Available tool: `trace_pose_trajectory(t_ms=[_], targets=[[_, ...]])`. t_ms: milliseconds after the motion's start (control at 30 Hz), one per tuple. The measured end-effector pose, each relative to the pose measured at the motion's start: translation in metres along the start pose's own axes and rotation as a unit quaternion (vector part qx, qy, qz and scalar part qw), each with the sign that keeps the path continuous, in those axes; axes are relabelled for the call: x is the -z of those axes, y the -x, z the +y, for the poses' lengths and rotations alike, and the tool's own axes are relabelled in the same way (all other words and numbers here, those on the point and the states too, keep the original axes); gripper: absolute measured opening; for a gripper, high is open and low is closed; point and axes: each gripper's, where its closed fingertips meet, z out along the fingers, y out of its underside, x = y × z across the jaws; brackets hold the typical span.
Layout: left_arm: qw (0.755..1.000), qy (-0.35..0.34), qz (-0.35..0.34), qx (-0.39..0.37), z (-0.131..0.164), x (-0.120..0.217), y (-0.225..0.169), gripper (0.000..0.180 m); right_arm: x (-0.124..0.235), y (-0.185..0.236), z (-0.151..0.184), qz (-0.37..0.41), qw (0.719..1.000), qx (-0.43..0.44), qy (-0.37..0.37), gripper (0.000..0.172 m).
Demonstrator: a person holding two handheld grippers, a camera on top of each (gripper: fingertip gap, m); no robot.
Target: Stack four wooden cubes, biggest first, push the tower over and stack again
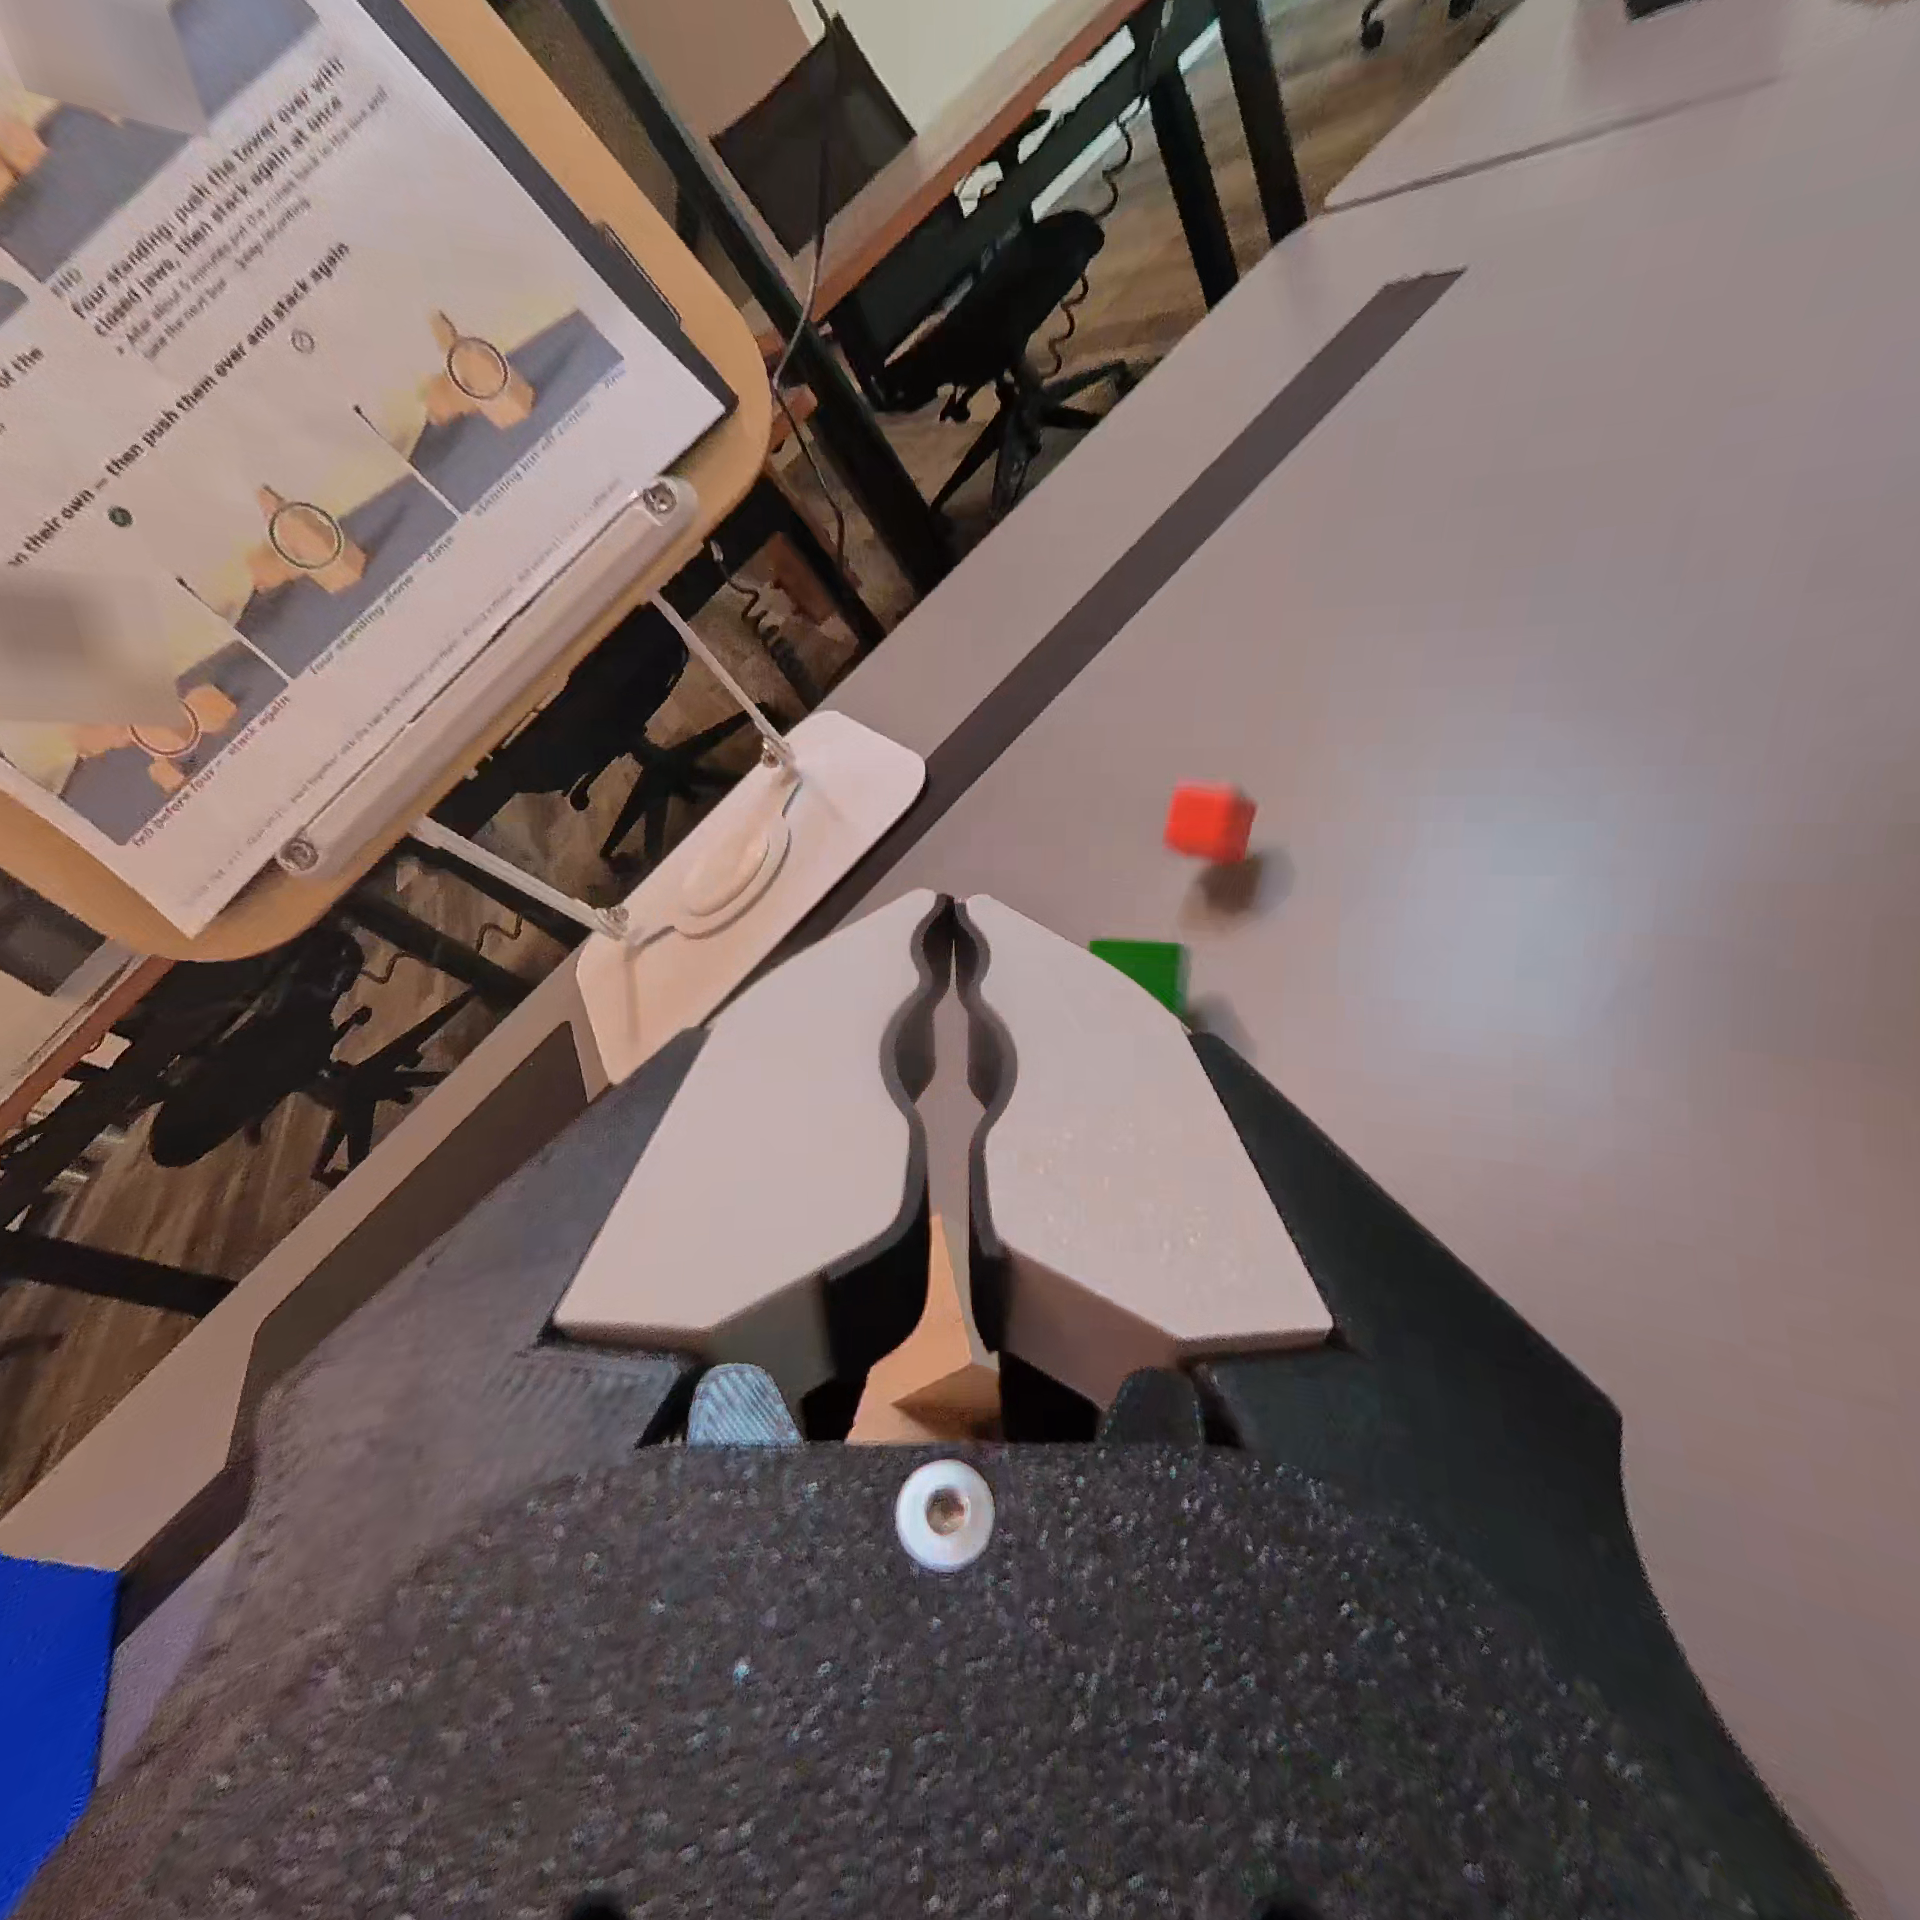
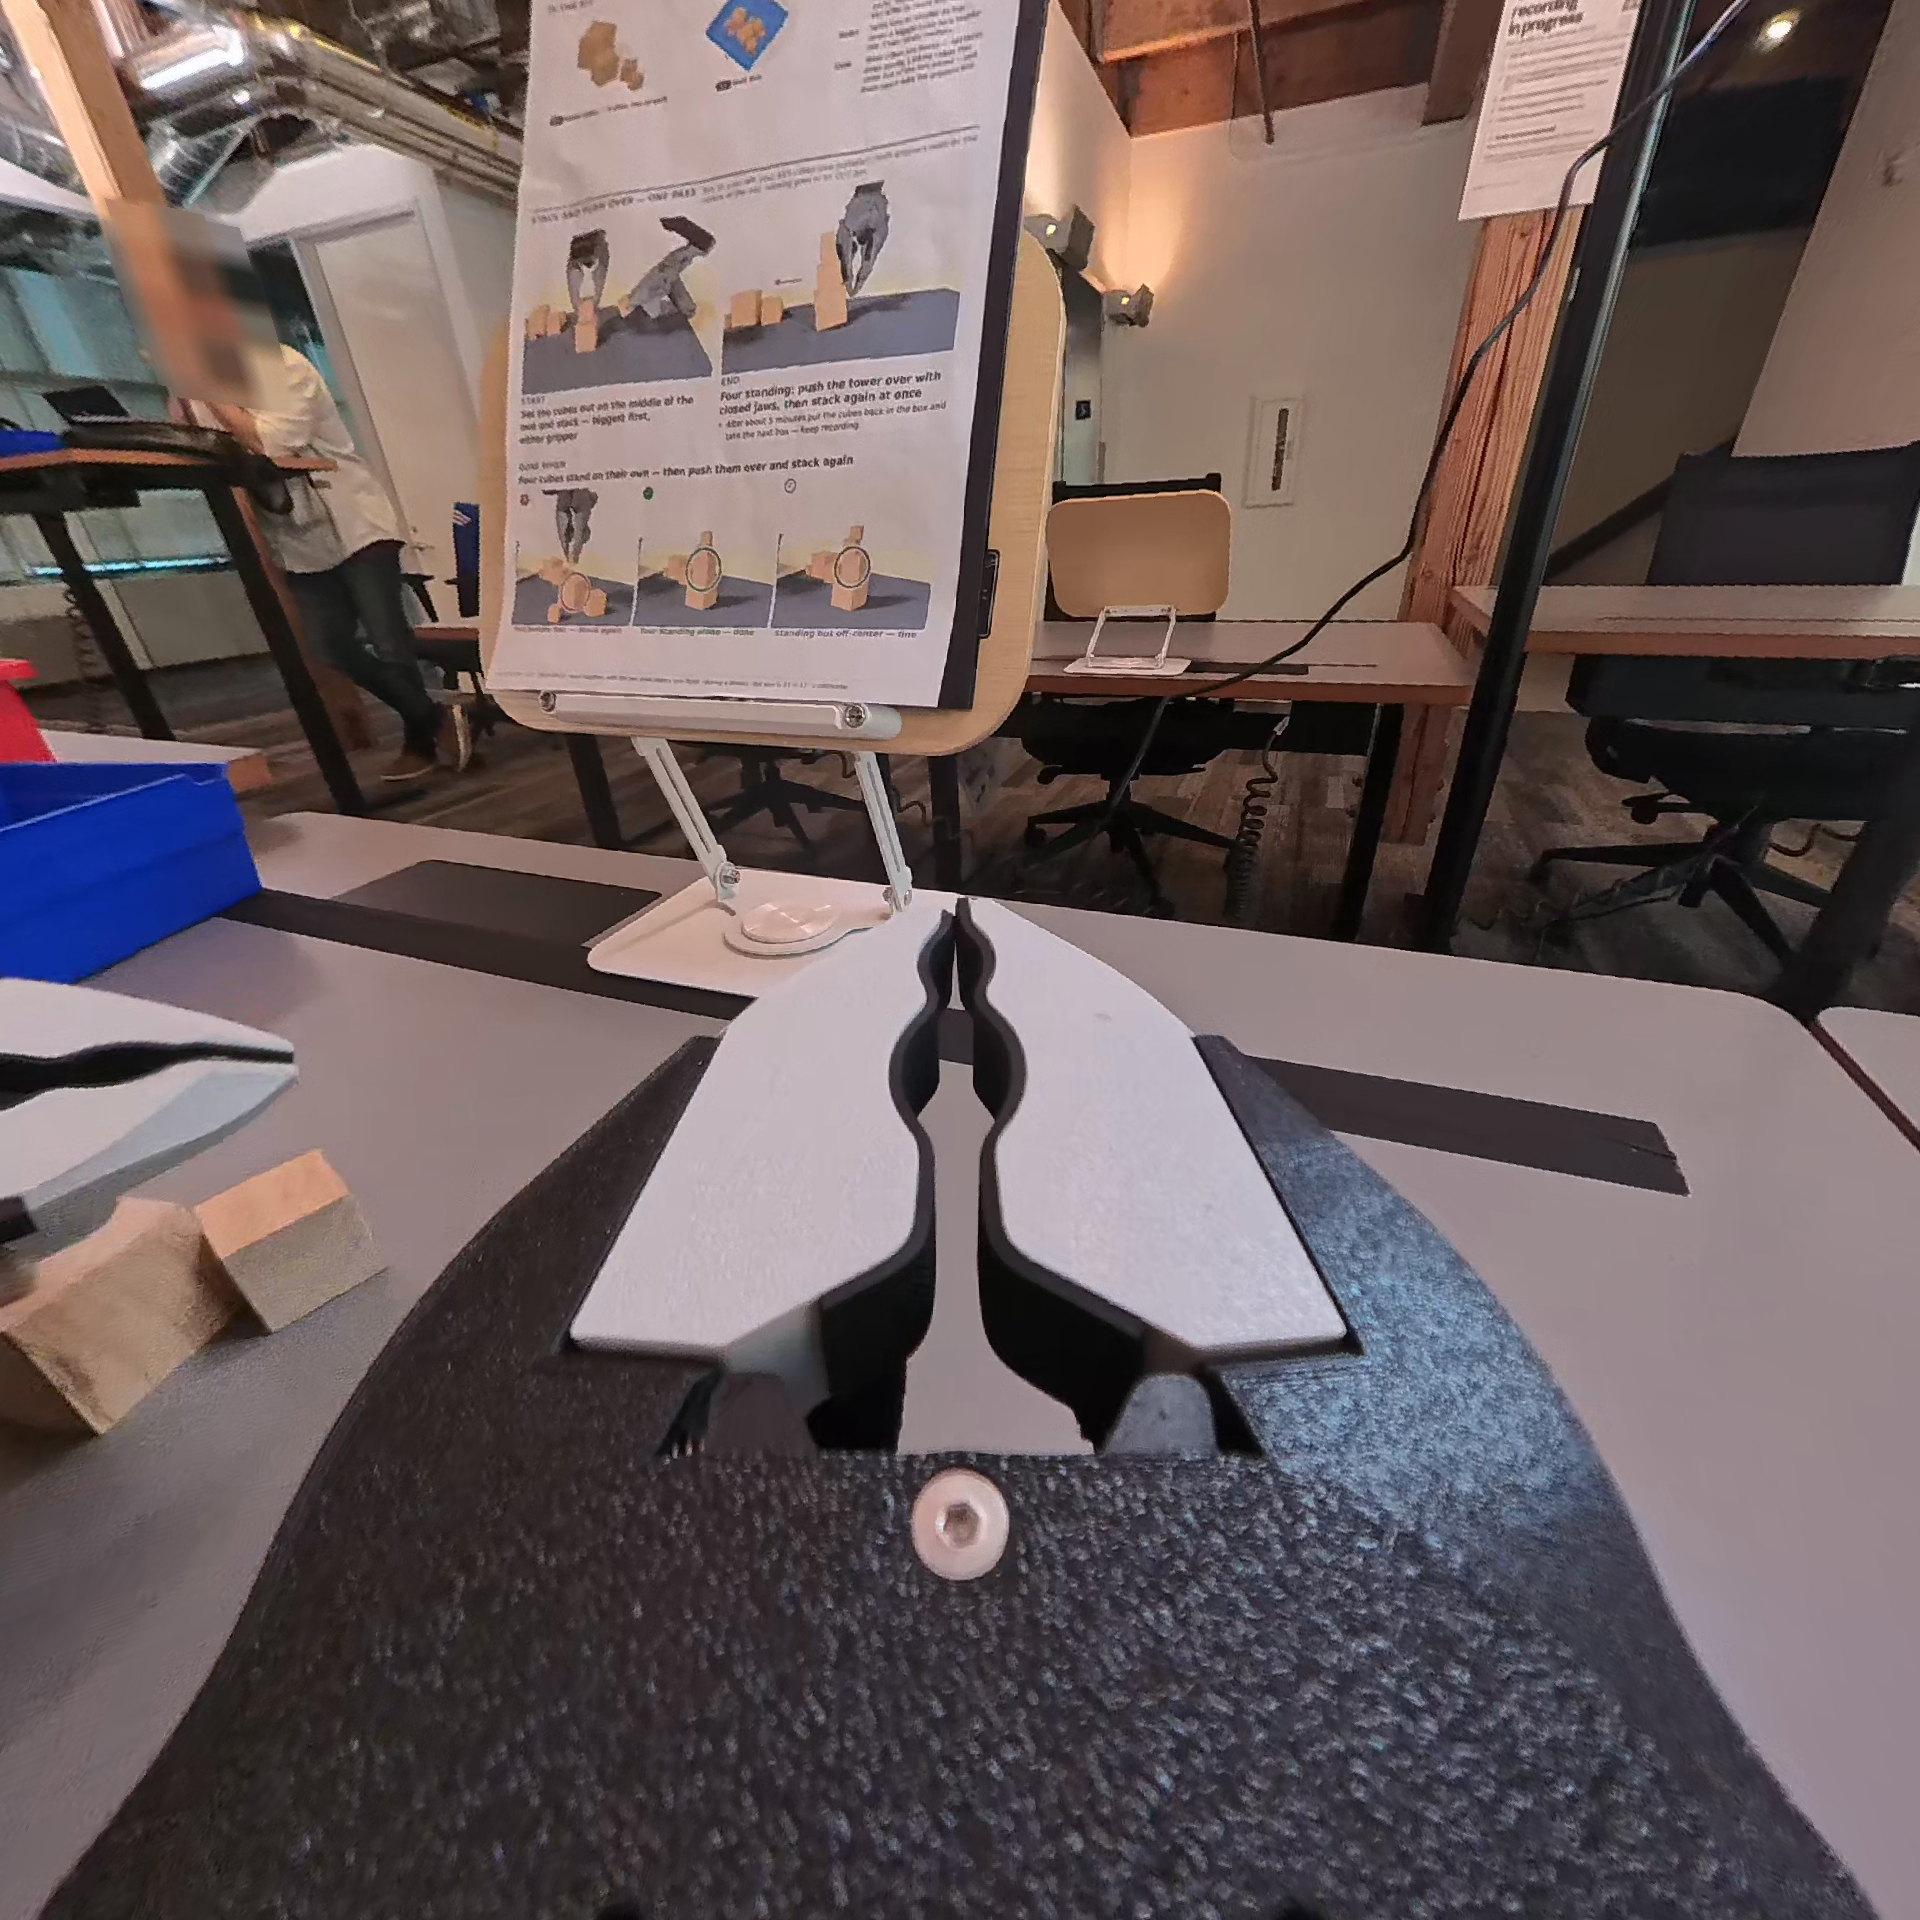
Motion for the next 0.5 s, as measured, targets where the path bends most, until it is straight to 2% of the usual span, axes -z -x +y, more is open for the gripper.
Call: trace_pose_trajectory(t_ms=[100,267,400,500], targets=[[0.999,-0.027,-0.008,0.035,-0.002,0.006,0.017,0.0,0.0,-0.001,-0.001,-0.001,1.0,-0.004,-0.002,0.0],[0.979,-0.081,-0.008,0.188,0.013,0.019,0.082,0.0,0.0,0.005,-0.001,-0.009,1.0,0.004,-0.003,0.0],[0.956,-0.114,-0.03,0.268,0.047,0.025,0.137,0.0,-0.002,0.012,0.001,-0.015,1.0,0.017,0.0,0.0],[0.953,-0.113,-0.062,0.275,0.084,0.026,0.157,0.0,-0.004,0.017,0.006,-0.021,0.999,0.033,0.007,0.0]])
